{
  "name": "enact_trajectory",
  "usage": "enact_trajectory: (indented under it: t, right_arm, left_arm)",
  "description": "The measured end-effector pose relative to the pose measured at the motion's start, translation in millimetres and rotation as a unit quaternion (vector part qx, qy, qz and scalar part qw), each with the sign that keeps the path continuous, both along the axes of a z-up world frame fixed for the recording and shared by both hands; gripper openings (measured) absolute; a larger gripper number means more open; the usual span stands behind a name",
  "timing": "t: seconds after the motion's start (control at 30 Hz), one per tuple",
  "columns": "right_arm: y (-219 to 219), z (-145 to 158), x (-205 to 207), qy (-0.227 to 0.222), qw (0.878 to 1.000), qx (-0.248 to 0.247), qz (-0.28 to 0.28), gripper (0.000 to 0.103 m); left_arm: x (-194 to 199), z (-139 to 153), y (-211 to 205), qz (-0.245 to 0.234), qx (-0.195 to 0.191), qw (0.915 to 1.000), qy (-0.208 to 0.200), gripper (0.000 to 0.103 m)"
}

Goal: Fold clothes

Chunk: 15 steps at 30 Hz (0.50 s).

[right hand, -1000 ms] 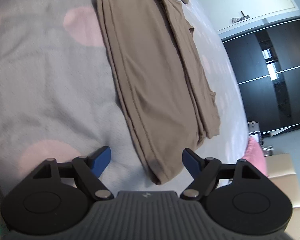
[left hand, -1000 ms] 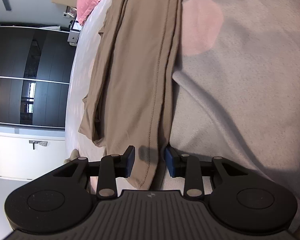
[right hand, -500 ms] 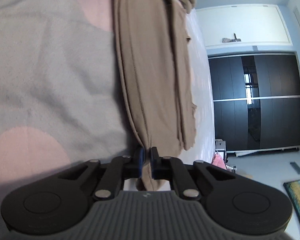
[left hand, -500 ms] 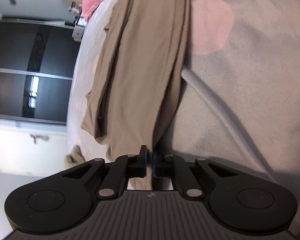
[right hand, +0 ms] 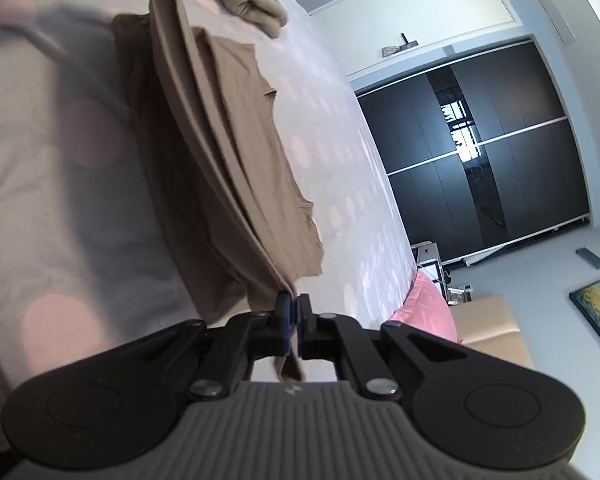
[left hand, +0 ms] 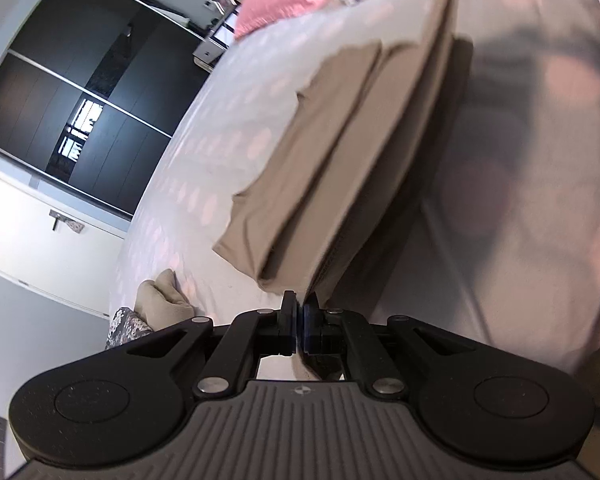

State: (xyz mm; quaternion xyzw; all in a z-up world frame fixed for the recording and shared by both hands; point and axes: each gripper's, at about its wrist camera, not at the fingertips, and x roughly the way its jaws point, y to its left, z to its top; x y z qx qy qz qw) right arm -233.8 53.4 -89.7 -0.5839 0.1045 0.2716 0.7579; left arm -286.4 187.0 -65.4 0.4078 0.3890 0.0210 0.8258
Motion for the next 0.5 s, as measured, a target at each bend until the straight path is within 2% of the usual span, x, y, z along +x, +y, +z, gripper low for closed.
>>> enact_trajectory:
  t: [0.17, 0.3, 0.4, 0.5]
  right_arm:
    - [-19, 28, -29, 0.061, 0.998, 0.007, 0.004, 0.003]
    - [-34, 47, -48, 0.122, 0.992, 0.018, 0.004, 0.002]
    - [-46, 49, -70, 0.141, 0.99, 0.014, 0.008, 0.002]
    - [-48, 47, -74, 0.145, 0.989, 0.014, 0.008, 0.002]
  left_arm:
    - [-30, 29, -9, -0.002, -0.027, 0.9994, 0.021, 0.001]
    - [-49, 35, -12, 0.01, -0.054, 0.997, 0.054, 0.001]
    - [-56, 31, -14, 0.014, -0.059, 0.996, 0.066, 0.001]
    - [-56, 30, -13, 0.02, -0.064, 0.9955, 0.067, 0.001]
